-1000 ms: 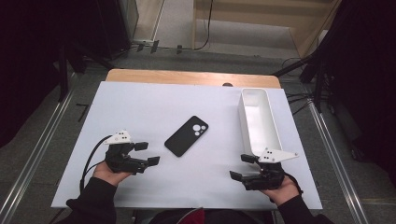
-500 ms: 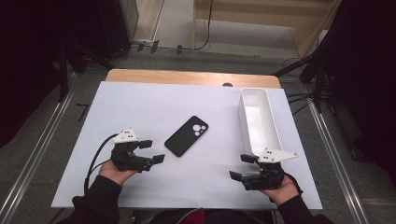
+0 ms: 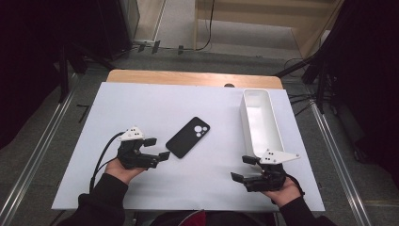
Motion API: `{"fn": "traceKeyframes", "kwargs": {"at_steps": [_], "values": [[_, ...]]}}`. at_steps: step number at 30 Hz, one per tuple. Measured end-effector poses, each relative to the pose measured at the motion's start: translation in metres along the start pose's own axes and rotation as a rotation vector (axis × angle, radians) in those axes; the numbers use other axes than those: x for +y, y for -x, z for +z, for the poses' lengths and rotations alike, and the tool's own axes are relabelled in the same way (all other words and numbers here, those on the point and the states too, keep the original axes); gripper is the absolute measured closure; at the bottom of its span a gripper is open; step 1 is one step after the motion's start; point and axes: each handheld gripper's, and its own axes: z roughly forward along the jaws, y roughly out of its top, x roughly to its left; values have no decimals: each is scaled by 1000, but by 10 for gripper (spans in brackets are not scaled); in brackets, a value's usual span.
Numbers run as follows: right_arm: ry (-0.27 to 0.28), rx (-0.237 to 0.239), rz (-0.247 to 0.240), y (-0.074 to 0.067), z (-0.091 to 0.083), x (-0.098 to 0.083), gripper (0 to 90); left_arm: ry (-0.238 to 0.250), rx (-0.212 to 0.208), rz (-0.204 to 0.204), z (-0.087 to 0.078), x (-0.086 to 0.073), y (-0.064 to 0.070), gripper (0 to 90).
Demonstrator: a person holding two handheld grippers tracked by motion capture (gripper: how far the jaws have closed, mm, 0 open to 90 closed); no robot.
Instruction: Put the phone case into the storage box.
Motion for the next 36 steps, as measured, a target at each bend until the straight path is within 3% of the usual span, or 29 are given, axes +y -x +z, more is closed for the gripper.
{"fn": "traceKeyframes", "kwargs": {"at_steps": [18,36], "values": [[-6,0,9,-1,0,0,200,-1,2,-19,16,12,-6,190],[-11,-1,12,0,0,0,199,3,31,8,36,32,-3,190]]}}
